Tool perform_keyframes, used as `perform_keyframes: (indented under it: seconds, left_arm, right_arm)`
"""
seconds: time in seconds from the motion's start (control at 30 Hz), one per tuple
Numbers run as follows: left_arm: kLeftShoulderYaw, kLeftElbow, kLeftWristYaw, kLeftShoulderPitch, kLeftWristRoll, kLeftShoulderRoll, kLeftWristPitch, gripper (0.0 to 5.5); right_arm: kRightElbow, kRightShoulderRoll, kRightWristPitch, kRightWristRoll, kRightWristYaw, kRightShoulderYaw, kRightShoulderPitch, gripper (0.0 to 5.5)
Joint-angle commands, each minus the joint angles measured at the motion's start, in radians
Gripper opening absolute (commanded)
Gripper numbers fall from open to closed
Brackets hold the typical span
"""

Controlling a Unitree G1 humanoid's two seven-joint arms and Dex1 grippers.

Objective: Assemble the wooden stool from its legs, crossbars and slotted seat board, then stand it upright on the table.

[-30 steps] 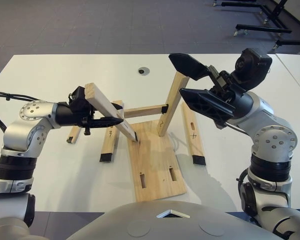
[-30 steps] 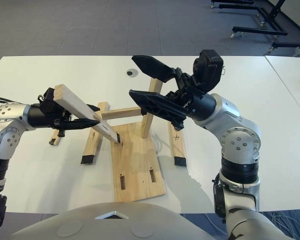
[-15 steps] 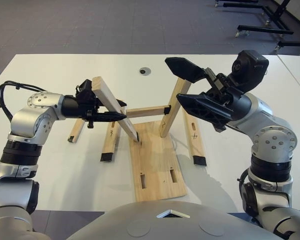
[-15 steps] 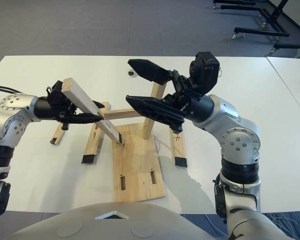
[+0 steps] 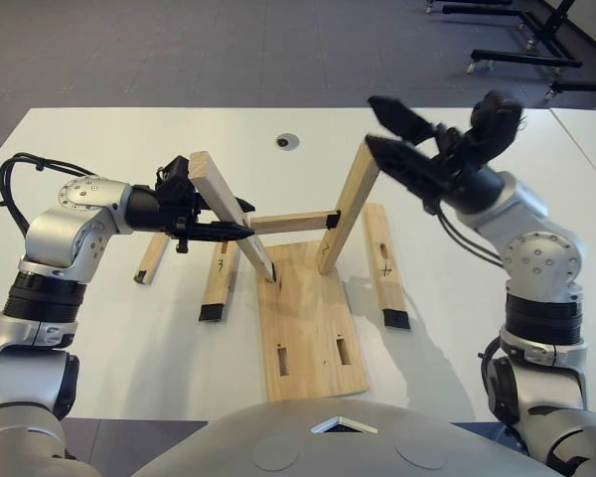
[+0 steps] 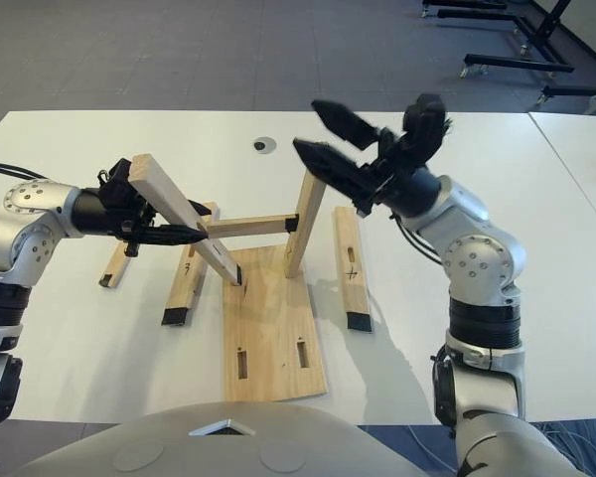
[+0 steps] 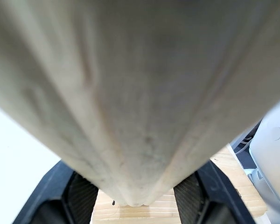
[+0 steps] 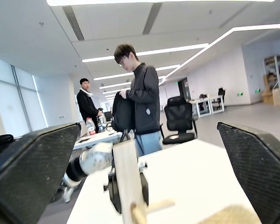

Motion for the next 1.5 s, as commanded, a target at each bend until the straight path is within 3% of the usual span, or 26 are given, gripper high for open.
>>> perform_keyframes:
  seconds: [0.03,0.5,0.97,1.5]
  left_arm:
    - [-0.071,0.030,-0.017,0.048,0.098,0.028,0.035,2.03]
    - [-0.119,0.031,-0.012,0.013,0.121,0.002,0.031,2.03]
    - [-0.263,0.056,-0.050,-0.107,0.235,0.010,0.002,2.03]
    - [-0.238,0.026,-0.039,-0.083,0.170,0.013,0.024,2.03]
  right_arm:
    - [-0.001,0.027,0.000,-0.053,0.033,0.050,0.030,5.40]
    - [-0.008,0.030,0.012,-0.084,0.072,0.083,0.052,5.40]
    - [-0.026,0.039,0.012,-0.069,0.066,0.074,0.054,5.40]
    - [0.056,0.163,0.062,0.060,0.036,0.095,0.046,5.40]
